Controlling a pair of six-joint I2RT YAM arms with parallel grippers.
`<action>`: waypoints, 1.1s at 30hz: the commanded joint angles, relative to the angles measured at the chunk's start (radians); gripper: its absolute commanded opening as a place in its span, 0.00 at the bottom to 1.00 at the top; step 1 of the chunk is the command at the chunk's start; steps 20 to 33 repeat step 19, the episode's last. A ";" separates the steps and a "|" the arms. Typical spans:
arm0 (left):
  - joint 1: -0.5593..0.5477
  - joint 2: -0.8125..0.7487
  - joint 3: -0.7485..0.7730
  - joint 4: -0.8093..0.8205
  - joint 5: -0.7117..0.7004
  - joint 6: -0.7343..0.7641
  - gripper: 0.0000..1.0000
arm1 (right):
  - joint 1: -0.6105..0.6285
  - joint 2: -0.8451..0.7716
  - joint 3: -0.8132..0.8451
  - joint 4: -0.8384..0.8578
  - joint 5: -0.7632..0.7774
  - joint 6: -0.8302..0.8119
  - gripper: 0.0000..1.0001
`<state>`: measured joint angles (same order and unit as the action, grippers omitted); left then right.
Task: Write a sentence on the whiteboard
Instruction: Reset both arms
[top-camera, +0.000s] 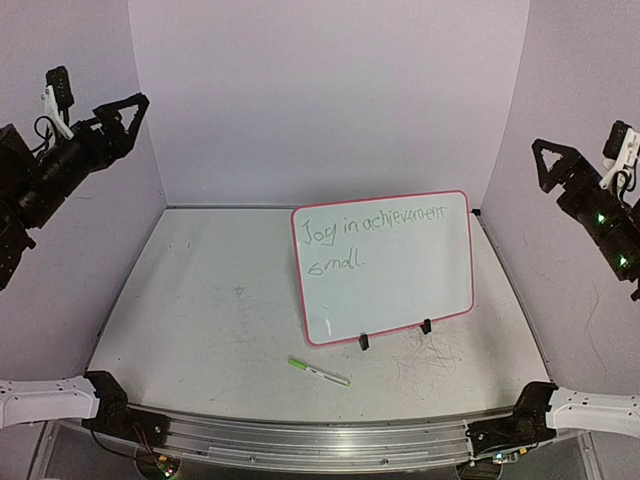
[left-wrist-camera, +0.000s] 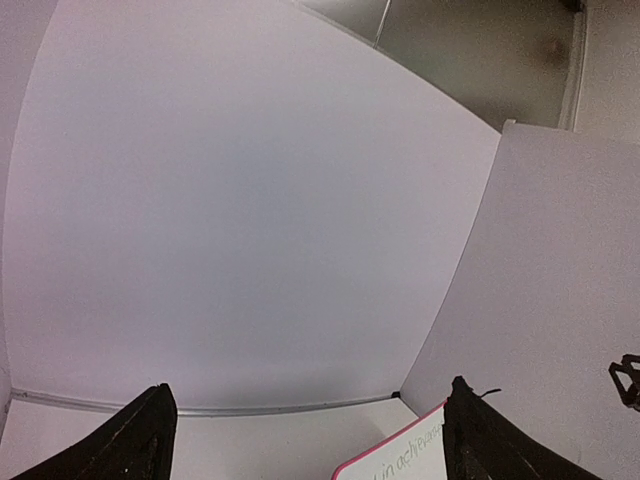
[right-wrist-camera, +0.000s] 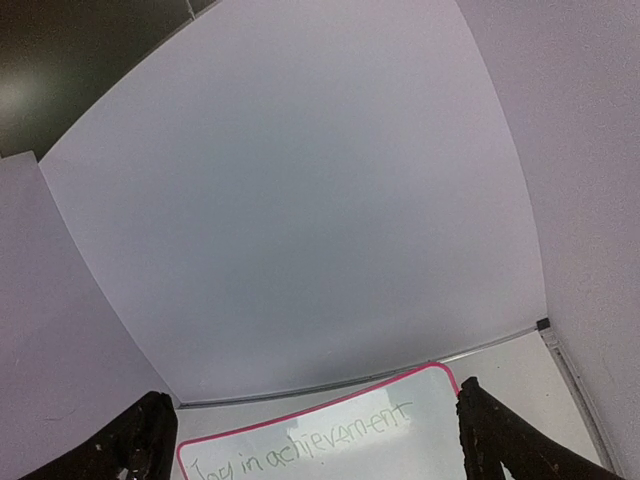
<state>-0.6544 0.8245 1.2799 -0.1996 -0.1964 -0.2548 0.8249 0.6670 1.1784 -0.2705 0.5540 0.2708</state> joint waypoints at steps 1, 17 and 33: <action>0.002 -0.010 0.038 0.034 0.034 0.021 0.94 | 0.000 0.041 0.040 0.031 0.033 -0.041 0.98; 0.001 -0.031 0.041 0.031 0.043 0.037 0.95 | 0.000 0.005 0.014 0.067 0.013 -0.031 0.98; 0.002 -0.029 0.042 0.027 0.047 0.037 0.95 | 0.000 0.005 0.012 0.057 0.045 -0.012 0.98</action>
